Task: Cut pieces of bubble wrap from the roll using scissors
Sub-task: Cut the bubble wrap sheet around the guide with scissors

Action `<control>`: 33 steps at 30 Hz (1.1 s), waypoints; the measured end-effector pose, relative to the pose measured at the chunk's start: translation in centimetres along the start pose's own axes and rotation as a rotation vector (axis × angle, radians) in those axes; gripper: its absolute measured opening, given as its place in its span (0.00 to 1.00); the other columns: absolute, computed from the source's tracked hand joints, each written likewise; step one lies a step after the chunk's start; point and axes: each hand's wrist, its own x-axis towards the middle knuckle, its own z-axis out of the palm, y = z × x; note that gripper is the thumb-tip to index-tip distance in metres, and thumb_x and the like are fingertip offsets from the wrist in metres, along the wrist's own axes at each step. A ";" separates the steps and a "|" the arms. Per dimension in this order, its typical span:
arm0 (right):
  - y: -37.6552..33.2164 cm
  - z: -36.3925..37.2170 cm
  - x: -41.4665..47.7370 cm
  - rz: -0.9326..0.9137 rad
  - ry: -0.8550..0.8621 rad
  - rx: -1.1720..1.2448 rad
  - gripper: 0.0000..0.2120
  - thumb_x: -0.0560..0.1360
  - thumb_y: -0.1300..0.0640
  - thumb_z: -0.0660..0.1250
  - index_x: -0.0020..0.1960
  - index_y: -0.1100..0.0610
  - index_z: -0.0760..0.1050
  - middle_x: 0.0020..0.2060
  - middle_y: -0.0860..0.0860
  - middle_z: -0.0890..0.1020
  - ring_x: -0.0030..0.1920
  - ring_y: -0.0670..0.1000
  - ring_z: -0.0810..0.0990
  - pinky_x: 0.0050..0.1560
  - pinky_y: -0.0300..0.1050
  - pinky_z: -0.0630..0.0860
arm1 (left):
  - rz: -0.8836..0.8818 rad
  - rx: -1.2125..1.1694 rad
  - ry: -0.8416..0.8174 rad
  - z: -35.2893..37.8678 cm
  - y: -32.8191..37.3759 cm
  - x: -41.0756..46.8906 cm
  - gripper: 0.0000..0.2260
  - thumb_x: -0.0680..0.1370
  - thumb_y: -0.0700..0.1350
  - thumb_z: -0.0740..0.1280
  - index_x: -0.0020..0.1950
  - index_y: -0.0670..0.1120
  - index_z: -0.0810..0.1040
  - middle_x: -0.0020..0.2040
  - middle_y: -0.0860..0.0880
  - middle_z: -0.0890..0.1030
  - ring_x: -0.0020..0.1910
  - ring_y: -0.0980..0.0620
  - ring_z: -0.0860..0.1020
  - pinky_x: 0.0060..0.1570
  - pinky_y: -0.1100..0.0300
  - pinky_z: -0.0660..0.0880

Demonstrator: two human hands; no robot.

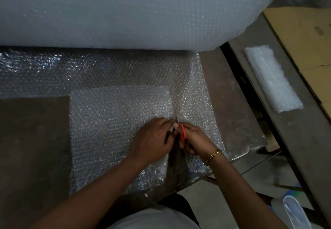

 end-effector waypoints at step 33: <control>-0.2 -0.7 -1.7 0.061 -0.044 -0.005 0.13 0.79 0.43 0.65 0.50 0.54 0.76 0.29 0.54 0.78 0.20 0.47 0.66 0.22 0.34 0.60 | 0.007 0.021 -0.017 -0.1 -0.1 -0.1 0.22 0.74 0.50 0.60 0.66 0.45 0.79 0.51 0.49 0.80 0.50 0.48 0.78 0.45 0.54 0.77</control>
